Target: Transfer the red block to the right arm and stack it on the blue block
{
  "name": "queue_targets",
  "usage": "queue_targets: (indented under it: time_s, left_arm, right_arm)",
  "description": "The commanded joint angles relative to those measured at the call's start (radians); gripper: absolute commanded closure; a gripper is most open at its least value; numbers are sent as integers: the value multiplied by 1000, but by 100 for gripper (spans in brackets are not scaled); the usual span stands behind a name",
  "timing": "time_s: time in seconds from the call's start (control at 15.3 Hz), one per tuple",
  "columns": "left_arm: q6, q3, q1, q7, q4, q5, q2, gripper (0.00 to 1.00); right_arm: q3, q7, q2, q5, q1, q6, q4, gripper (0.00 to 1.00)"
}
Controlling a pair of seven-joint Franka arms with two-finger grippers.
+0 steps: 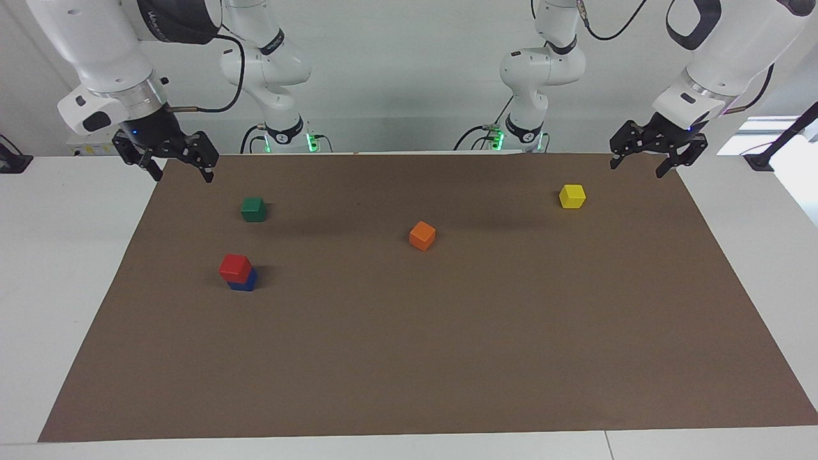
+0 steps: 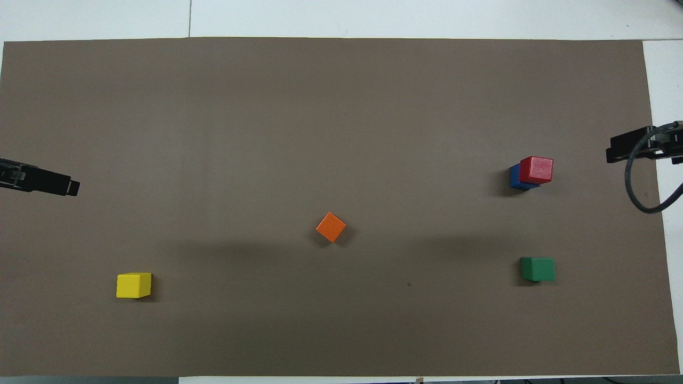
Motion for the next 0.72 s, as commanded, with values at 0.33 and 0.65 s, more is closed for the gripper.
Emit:
queue_targets:
  time_s: [0.33, 0.65]
  left_arm:
    - [45, -8, 17, -8, -22, 11, -18, 0]
    - [47, -6, 17, -9, -22, 13, -18, 0]
  right_arm:
    - [7, -19, -17, 24, -15, -11, -18, 0]
    - [7, -13, -19, 27, -10, -26, -18, 0]
